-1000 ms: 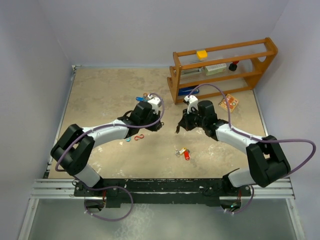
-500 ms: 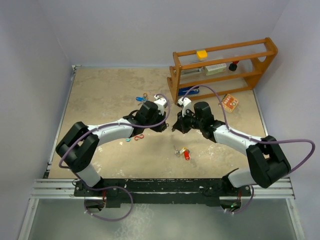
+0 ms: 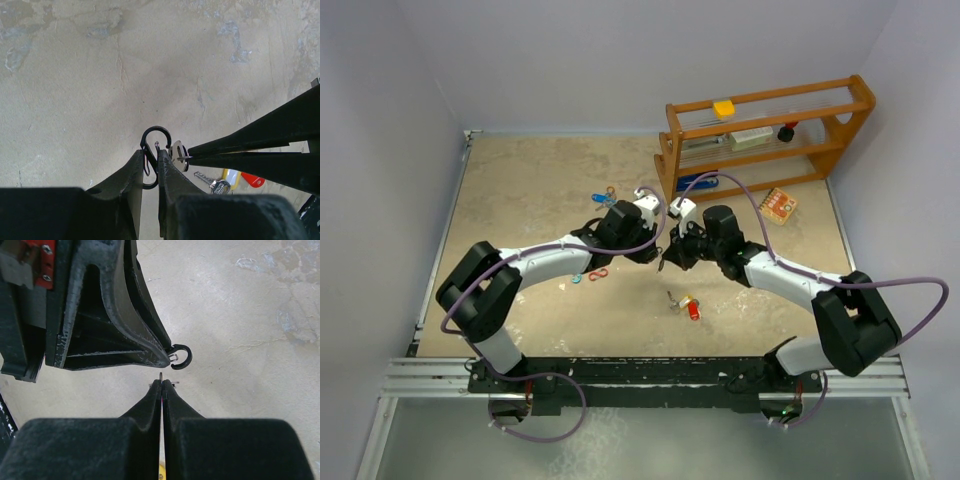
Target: Put the keys on the keyring
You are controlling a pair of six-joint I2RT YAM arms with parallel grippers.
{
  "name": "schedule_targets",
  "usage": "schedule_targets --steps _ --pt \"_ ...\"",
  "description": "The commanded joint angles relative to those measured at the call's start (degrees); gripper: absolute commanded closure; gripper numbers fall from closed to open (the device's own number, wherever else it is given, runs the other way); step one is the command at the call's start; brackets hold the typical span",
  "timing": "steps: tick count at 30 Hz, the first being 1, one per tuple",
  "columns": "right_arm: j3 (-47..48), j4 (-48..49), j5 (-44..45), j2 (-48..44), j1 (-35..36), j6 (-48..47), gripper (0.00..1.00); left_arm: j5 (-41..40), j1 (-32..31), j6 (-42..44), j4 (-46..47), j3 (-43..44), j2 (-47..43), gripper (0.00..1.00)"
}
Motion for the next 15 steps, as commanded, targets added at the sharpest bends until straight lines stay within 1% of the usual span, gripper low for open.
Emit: schedule_targets --steps 1,15 --pt "-0.1 2.0 0.3 -2.1 0.5 -1.6 1.00 1.0 -0.6 1.2 0.0 2.7 0.3 1.00" --pt "0.0 1.7 1.6 -1.9 0.7 -2.2 1.00 1.5 -0.9 2.0 -0.8 2.7 0.5 1.00"
